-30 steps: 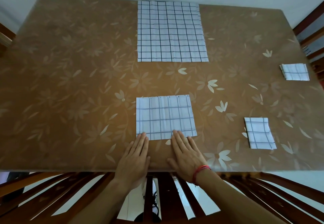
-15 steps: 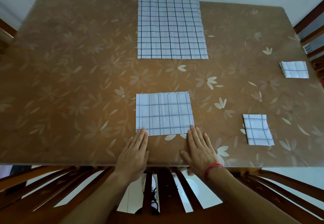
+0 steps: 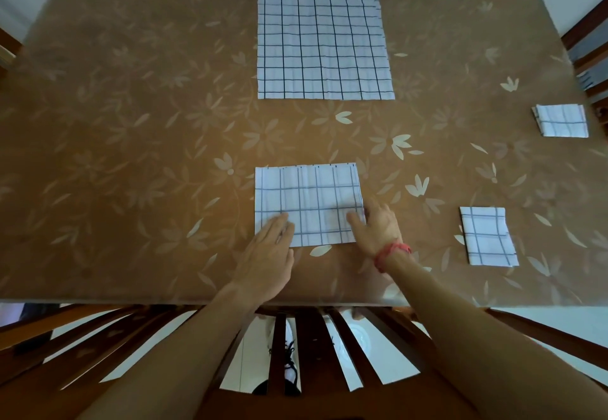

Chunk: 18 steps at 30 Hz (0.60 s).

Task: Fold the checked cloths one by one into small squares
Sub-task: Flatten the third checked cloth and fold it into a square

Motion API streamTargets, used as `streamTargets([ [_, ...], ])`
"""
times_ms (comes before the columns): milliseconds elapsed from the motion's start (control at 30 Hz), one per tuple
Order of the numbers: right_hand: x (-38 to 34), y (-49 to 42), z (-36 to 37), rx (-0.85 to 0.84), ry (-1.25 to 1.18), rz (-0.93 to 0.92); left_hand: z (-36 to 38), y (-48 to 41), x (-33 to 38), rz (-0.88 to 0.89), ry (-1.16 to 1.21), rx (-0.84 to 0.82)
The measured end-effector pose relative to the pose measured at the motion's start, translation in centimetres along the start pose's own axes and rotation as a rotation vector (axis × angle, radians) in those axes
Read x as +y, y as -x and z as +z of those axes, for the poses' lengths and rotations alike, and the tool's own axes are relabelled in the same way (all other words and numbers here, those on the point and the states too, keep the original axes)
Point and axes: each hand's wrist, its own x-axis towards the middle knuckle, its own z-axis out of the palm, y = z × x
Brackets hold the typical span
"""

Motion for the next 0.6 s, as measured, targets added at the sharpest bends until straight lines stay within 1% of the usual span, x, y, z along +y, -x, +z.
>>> streamTargets([
  [33, -0.6, -0.3, -0.3, -0.027, -0.099, 0.097, 0.1, -0.3, 0.0, -0.014, 0.001, -0.034],
  [67, -1.3, -0.8, -0.6, -0.024, -0.157, 0.137, 0.3, -0.4, 0.0, -0.03, 0.009, -0.055],
  [167, -3.3, -2.0, -1.8, 0.028, -0.197, 0.154, 0.6, -0.3, -0.2, -0.049, 0.04, -0.059],
  [400, -4.3, -3.9, -2.5, 0.009, -0.444, 0.277, 0.8, -0.2, -0.4, -0.054, 0.097, -0.054],
  [600, -4.5, -4.4, -2.9, -0.035, -0.505, 0.363, 1.0, -0.1, -0.6, -0.05, 0.12, -0.034],
])
